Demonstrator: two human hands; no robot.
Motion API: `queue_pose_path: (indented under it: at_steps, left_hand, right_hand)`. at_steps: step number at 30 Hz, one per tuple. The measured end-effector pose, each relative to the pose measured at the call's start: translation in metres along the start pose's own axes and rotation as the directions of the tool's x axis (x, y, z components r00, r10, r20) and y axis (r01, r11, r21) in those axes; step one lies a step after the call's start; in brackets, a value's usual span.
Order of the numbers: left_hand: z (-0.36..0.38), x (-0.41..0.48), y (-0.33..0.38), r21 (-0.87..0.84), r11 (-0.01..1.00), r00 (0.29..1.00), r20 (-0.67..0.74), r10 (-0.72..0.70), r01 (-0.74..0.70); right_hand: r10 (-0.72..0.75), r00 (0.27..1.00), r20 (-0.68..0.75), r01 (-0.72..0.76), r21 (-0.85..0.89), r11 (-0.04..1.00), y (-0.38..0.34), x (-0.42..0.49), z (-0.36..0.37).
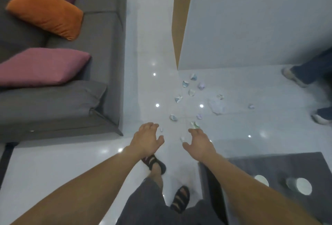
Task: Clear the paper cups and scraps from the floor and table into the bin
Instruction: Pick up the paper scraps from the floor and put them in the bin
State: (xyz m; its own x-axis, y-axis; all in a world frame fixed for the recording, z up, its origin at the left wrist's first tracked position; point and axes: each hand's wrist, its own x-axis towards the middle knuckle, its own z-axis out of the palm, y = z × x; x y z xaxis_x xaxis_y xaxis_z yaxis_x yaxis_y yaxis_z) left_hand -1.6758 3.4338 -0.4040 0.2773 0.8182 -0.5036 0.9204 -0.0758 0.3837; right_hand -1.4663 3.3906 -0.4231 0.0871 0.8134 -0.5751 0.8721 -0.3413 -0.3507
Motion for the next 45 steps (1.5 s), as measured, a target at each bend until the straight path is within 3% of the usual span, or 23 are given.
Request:
queue_pose_path:
  at_steps: [7,14,22,26,31,34,38,41,45]
  left_hand:
    - [0.057,0.131,-0.04,-0.045,0.998,0.983,0.179,-0.044,0.053]
    - [0.203,0.275,-0.096,-0.087,0.991,0.952,0.298,-0.073,0.103]
    - [0.395,0.393,-0.157,-0.159,0.967,0.927,0.35,-0.131,0.197]
    - [0.446,0.414,-0.174,-0.154,0.961,0.899,0.412,-0.148,0.229]
    - [0.448,0.413,-0.181,-0.216,0.93,0.874,0.454,-0.176,0.299]
    - [0.422,0.409,-0.178,-0.282,0.892,0.862,0.469,-0.193,0.353]
    - [0.381,0.409,-0.174,-0.5,0.712,0.836,0.498,-0.231,0.494]
    - [0.363,0.41,-0.179,-0.568,0.668,0.864,0.434,-0.253,0.481]
    - [0.362,0.414,-0.211,-0.583,0.624,0.854,0.338,-0.396,0.52]
  right_hand:
    - [0.113,0.987,0.113,-0.112,-0.014,0.994,0.031,0.14,0.04]
    - [0.235,0.945,0.227,-0.239,-0.012,0.971,0.122,0.311,0.171]
    - [0.176,0.939,0.295,-0.131,-0.165,0.977,0.241,0.457,0.347]
    - [0.116,0.973,0.199,-0.091,-0.132,0.987,0.268,0.478,0.403]
    - [0.085,0.982,0.169,-0.087,0.004,0.996,0.256,0.474,0.415]
    - [-0.072,0.981,0.182,0.043,0.16,0.986,0.217,0.456,0.399]
    - [-0.288,0.952,0.1,0.247,0.302,0.921,0.161,0.44,0.38]
    - [-0.371,0.927,0.06,0.322,0.381,0.867,0.136,0.446,0.373]
    - [-0.416,0.901,0.127,0.374,0.263,0.89,0.135,0.478,0.382]
